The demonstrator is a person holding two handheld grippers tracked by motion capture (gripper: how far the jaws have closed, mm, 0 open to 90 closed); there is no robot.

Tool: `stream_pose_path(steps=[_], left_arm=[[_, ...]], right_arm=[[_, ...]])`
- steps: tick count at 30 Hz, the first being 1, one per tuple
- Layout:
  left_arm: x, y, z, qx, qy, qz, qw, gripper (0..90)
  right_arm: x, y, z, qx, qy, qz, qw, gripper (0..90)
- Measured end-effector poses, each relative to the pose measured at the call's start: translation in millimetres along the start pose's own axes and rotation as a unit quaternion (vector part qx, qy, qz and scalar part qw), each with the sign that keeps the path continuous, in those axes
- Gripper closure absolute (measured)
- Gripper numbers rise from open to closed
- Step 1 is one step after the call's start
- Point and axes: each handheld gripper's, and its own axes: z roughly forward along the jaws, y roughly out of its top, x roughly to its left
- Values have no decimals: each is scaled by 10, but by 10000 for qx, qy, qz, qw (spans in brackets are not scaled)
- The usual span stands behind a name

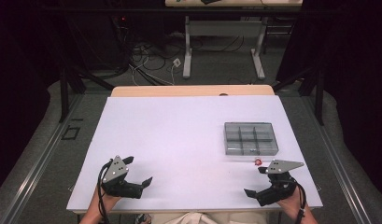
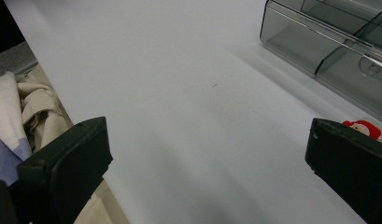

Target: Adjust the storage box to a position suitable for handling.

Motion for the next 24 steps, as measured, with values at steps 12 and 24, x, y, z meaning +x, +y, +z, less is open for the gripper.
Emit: stream_pose_path(steps=[12, 24], left_arm=[[1, -34, -40, 7, 50, -29, 10000, 0], [4, -45, -44, 73, 82, -25, 9999, 0]], right_arm=[[-43, 58, -9, -45, -78, 13, 10000, 0], [-166, 171, -10, -184, -135, 324, 9992, 0]])
